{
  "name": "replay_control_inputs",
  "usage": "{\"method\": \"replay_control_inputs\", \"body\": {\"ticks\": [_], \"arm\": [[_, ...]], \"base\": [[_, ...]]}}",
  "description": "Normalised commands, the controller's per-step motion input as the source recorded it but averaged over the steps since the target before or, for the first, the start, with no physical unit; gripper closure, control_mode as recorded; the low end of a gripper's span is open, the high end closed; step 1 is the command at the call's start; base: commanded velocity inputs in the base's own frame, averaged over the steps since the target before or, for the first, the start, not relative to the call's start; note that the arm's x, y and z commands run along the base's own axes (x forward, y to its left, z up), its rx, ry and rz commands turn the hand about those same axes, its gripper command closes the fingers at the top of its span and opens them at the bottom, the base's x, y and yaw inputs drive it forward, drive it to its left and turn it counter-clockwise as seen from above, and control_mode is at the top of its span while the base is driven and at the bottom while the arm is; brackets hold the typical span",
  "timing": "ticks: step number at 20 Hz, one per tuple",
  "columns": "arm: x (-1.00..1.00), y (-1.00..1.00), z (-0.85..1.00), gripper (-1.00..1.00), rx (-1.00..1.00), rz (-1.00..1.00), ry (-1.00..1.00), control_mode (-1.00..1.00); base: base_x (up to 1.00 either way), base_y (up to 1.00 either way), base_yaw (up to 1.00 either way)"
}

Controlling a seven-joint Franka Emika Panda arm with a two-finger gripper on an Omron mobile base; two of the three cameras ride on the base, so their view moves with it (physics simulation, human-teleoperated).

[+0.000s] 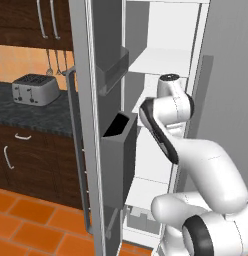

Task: Take the meat container that has the steak and place it on the second highest rack of the freezer. Then take the vegetable container that has the lime and potato and place it on the highest rack of the freezer.

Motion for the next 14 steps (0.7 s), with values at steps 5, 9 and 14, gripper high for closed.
{"method": "replay_control_inputs", "body": {"ticks": [5, 9, 14], "arm": [[-0.80, 0.00, 0.09, -1.00, 0.00, 0.00, 0.00, -1.00], [-0.81, -0.09, 0.02, -1.00, 0.00, 0.00, 0.00, -1.00], [-0.34, -0.20, 0.01, -1.00, 0.02, 0.00, 0.00, -1.00]], "base": [[0.00, 0.00, 0.00], [0.00, 0.00, 0.00], [0.00, 0.00, 0.00]]}}
